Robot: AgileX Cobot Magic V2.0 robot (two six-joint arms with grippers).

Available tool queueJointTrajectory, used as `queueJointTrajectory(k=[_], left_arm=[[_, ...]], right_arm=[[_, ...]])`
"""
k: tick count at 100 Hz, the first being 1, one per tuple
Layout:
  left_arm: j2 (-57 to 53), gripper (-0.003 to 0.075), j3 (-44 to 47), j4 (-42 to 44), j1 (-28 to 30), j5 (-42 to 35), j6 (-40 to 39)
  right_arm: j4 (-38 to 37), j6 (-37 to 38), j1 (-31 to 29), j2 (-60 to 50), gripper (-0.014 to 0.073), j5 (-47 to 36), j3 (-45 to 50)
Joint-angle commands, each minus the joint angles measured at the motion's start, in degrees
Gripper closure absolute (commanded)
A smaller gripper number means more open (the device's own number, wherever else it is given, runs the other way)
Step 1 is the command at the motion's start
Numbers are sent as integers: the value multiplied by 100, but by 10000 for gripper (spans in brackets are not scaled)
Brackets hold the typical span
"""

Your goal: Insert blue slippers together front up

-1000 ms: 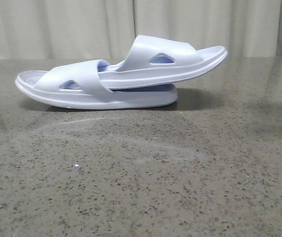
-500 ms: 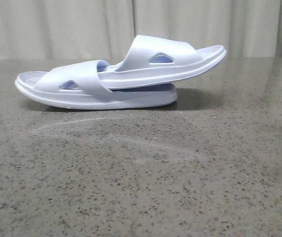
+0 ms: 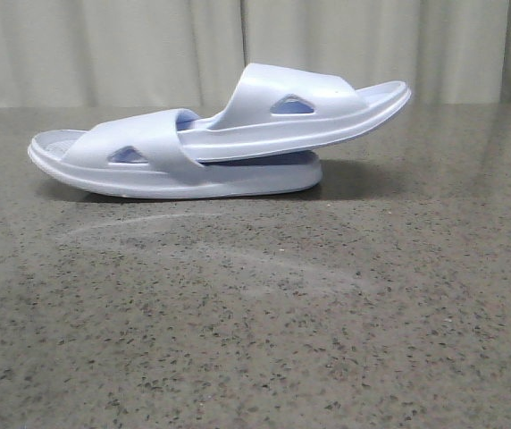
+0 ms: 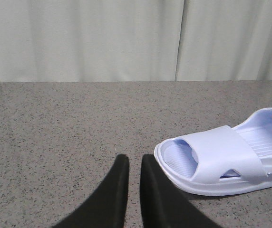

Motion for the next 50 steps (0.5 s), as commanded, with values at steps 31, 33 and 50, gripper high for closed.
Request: queueJointTrajectory(k=[31,33,50], left_arm=[[0,705,-142,-129,-33,-123,-3],[0,705,-142,-129,-33,-123,-3],[0,705,-142,-129,-33,-123,-3]], right_arm=[[182,-42,1,11,679,176,-153],[182,-42,1,11,679,176,-153],[182,-42,1,11,679,176,-153]])
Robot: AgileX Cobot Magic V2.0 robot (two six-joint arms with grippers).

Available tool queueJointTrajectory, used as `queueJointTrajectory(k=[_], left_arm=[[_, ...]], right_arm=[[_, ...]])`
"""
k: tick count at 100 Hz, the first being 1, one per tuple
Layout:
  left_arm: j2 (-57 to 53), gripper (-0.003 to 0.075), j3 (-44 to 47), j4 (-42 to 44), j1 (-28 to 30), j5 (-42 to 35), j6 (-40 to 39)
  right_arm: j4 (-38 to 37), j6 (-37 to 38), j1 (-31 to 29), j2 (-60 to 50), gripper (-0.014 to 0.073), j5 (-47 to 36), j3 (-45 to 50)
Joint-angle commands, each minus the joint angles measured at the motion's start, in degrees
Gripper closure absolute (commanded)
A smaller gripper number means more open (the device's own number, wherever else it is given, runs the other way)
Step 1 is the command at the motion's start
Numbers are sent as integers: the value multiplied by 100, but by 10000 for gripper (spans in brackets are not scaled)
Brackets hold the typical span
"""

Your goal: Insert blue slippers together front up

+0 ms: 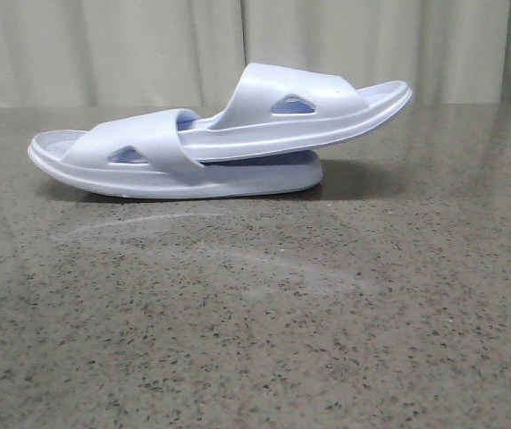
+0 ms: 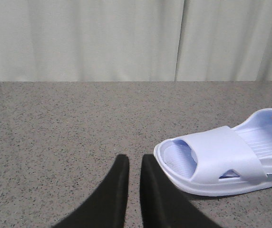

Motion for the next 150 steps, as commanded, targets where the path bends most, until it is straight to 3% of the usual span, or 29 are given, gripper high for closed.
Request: queueJointTrajectory(k=[1,49,55,62,74,82,113,128,150], left_arm=[[0,705,-142,-103,-33,-123,-12],[0,705,-103,-103,-33,-135,-12],[-15,705,-14,398,-33,-202,-92],[-103,705,122,1585,-33,-485,-1377],[-475,705,637,4638,6,-1144,-4922],[-843,705,1049,5870,104,-1357,-5957],[-2211,705,2062,6179,997,-1128,-6077],[-2421,705,2061,6192,1089,-448,-6077],[-2430,705,2051,6111,1089,-287,-6077]], right_arm=[[182,-55,31,11,679,-81,-153],[182,-55,31,11,679,-81,-153],[182,-55,31,11,679,-81,-153],[182,-55,31,11,679,-81,-153],[182,-55,31,11,679,-81,-153],[182,-55,31,11,679,-81,-153],[182,-55,31,11,679,-81,-153],[182,-55,31,11,679,-81,-153],[182,-55,31,11,679,-68,-153]])
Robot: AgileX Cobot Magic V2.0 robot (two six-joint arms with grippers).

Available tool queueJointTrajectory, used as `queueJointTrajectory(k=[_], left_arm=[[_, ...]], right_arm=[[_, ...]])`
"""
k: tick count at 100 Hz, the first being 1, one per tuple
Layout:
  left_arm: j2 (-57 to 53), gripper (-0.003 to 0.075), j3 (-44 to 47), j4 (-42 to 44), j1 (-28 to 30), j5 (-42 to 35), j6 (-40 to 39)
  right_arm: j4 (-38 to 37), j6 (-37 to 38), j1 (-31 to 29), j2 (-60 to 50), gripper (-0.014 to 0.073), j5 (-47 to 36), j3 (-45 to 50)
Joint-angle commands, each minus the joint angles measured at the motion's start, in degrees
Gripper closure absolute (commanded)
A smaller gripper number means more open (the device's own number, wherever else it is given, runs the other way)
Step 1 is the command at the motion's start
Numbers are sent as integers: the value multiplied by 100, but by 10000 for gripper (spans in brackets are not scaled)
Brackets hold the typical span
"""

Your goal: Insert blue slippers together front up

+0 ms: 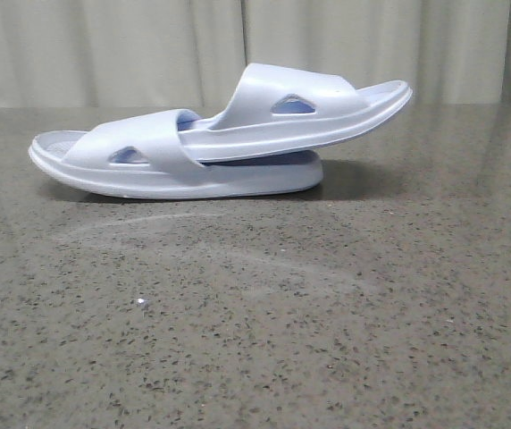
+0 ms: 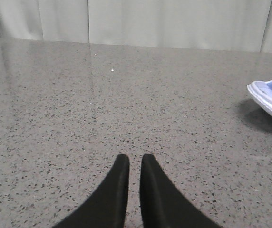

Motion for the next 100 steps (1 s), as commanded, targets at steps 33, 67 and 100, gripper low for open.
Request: queueJointTrajectory(k=[33,67,100], left_arm=[[37,705,52,-91,7,-378,-59],[37,705,52,-91,7,-378,-59],[37,705,52,-91,7,-378,-59]], right_arm=[[182,-40,5,11,679,-82,-153],[182,-40,5,11,679,-82,-153],[-104,-40,5,11,679,-662,-153]])
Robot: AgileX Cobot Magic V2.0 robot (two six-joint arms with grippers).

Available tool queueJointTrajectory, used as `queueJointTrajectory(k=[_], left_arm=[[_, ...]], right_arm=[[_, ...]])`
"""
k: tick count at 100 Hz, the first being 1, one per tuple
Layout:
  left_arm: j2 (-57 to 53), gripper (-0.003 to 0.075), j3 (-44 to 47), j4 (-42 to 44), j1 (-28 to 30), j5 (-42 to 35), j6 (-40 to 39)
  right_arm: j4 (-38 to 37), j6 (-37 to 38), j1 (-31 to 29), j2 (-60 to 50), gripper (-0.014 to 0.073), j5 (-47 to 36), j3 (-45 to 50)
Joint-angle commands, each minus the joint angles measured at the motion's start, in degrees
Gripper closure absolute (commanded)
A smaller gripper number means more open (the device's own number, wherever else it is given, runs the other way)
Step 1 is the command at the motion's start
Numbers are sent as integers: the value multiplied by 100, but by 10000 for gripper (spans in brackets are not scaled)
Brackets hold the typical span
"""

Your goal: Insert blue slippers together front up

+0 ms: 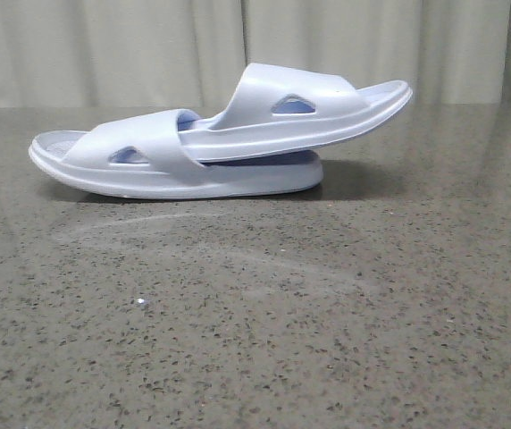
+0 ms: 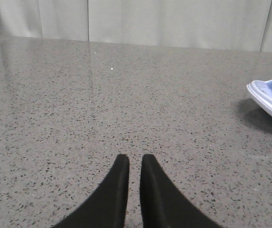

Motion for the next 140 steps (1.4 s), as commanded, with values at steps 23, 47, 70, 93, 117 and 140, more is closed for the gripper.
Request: queueJointTrajectory(k=[23,47,70,93,117,140], left_arm=[[37,705,52,-67,7,-398,-59],[37,705,52,-67,7,-398,-59],[37,705,52,-67,7,-398,-59],[37,705,52,-67,7,-398,-59],[37,705,52,-67,7,-398,-59],[37,705,52,-67,7,-398,-59]], right_arm=[[-3723,4006,-22,-41,679,-1242,-153],[-7079,6820,-120,-623,679,-2126,310],[-7079,6855,-120,-1654,679,-2585,1367],[-7079,6855,-120,-2825,680,-1810,1843],[-7132,6855,-120,-3129,680,-1444,1843],[-7132,6855,-120,-3129,680,-1444,1843]])
